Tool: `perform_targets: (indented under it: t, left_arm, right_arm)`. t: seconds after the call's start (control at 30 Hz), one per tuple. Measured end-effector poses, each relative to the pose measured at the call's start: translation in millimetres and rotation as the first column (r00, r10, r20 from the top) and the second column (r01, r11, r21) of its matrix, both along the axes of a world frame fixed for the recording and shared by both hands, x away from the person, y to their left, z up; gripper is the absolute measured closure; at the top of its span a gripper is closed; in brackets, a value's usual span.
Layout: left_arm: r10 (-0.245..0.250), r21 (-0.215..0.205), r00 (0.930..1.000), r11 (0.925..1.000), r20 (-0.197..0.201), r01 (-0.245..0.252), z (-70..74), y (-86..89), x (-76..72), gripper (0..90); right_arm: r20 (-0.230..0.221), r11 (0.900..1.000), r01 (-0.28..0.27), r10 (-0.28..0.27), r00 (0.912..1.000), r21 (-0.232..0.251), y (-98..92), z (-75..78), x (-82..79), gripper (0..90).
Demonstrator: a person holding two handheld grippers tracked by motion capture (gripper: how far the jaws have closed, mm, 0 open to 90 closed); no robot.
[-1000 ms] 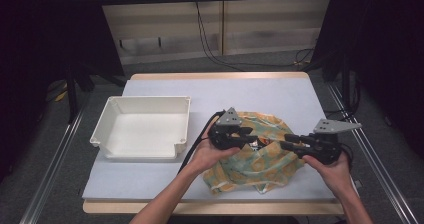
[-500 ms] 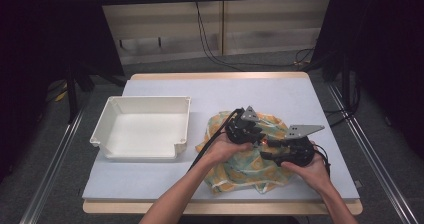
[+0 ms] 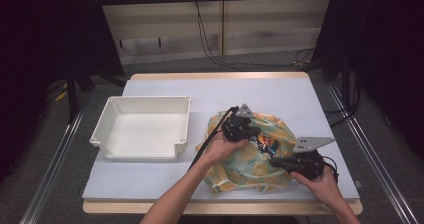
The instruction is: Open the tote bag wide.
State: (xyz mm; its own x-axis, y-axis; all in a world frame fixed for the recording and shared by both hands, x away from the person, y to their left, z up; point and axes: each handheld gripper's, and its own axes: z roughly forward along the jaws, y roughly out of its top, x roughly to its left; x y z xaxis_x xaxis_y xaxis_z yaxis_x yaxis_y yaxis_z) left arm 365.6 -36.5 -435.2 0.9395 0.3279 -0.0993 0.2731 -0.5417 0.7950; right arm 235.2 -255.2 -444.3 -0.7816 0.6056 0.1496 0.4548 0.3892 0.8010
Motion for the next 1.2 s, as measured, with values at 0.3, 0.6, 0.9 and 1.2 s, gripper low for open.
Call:
perform_targets:
  t: [0.3, 0.6, 0.9, 1.2]
  left_arm:
    - [0.012, 0.003, 0.9999, 0.9999, -0.008, -0.012, -1.9, -0.5, 1.0, 86.5]
    - [-0.008, -0.037, 0.9999, 0.9993, 0.009, 0.009, 3.0, 6.9, -9.9, 73.4]
    - [-0.143, -0.096, 0.9873, 0.984, 0.07, 0.149, 31.2, 13.9, -46.7, 76.2]
    - [-0.228, 0.012, 0.9737, 0.9736, -0.007, 0.228, 9.1, -31.1, -46.5, 74.7]
  right_arm:
    - [-0.05, 0.999, -0.002, 0.0, 0.9987, -0.048, -7.9, -18.8, -18.2, 90.0]
    - [-0.058, 0.997, 0.052, -0.055, 0.9968, -0.051, -16.1, -28.6, -25.0, 86.5]
    - [-0.019, 0.996, 0.084, -0.084, 0.9963, 0.039, -22.6, -14.2, -27.9, 66.2]
    - [-0.031, 0.997, 0.069, -0.068, 0.9972, 0.033, -18.8, -16.3, -28.7, 68.2]
